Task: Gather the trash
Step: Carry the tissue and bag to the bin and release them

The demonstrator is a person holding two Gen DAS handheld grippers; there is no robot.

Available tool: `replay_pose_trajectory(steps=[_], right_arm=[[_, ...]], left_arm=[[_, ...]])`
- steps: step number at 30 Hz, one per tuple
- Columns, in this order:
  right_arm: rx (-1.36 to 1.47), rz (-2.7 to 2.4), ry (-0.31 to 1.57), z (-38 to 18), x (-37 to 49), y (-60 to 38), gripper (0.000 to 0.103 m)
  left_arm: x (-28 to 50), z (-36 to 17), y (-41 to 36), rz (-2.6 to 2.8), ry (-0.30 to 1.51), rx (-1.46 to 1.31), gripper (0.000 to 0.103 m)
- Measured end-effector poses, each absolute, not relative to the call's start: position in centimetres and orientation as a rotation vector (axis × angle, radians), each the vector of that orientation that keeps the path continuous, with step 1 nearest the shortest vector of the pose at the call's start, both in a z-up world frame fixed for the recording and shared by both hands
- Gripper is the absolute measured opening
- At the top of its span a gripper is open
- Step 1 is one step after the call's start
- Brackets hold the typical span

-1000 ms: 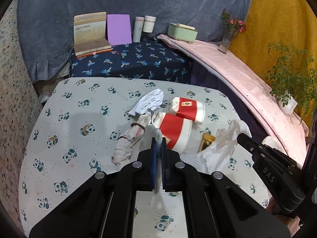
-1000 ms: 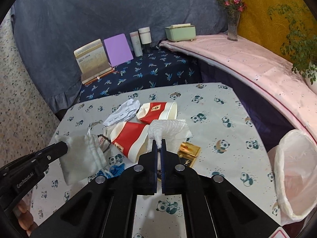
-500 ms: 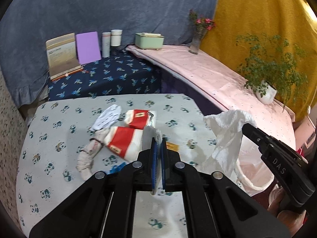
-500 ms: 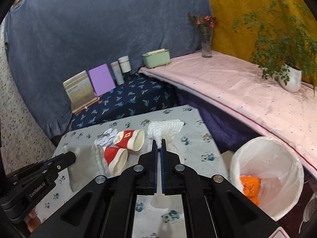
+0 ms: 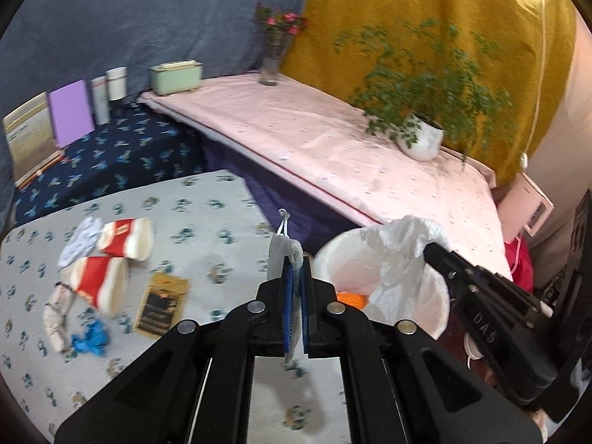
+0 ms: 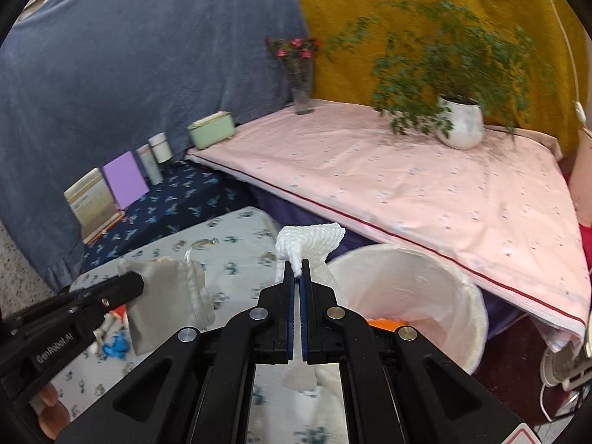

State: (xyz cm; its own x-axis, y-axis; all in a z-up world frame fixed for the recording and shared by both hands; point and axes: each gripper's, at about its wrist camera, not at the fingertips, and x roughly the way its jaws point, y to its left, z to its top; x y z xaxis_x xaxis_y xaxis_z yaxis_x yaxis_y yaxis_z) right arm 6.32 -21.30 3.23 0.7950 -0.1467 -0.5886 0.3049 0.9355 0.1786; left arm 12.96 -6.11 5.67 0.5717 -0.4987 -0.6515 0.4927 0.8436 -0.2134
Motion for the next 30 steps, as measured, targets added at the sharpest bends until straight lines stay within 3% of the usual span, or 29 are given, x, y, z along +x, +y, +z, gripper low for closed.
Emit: replay_pose_trajectory(steps=[14, 18, 22, 23, 30], right_arm=[[0.357, -0.385, 0.663, -0.5, 4.4, -30.0, 0.003], [0.36, -0.393, 0.665, -1.0, 4.4, -30.6, 0.007], [0.363, -0.412, 0.643, -0.7, 4.2, -30.8, 0.036], [0.361, -0.413, 0.637, -0.5, 4.1, -30.8, 0.038], [0.342, -0.405, 0.636, -0.1, 4.3, -29.9, 0.042]], left_arm=[[12.9, 3.0, -17.1, -0.723, 0.843, 0.077, 0.004], [13.4, 2.2, -18.2, -0.731, 0.865, 0.067, 0.006], [13.6, 2.0, -18.2, -0.697, 0.857, 0.063, 0.048], [13.6, 2.0, -18.0, -0.688, 0.847, 0.057, 0.052], [14.0, 2.0, -16.7, -0.657, 0.848, 0.043, 0.054]])
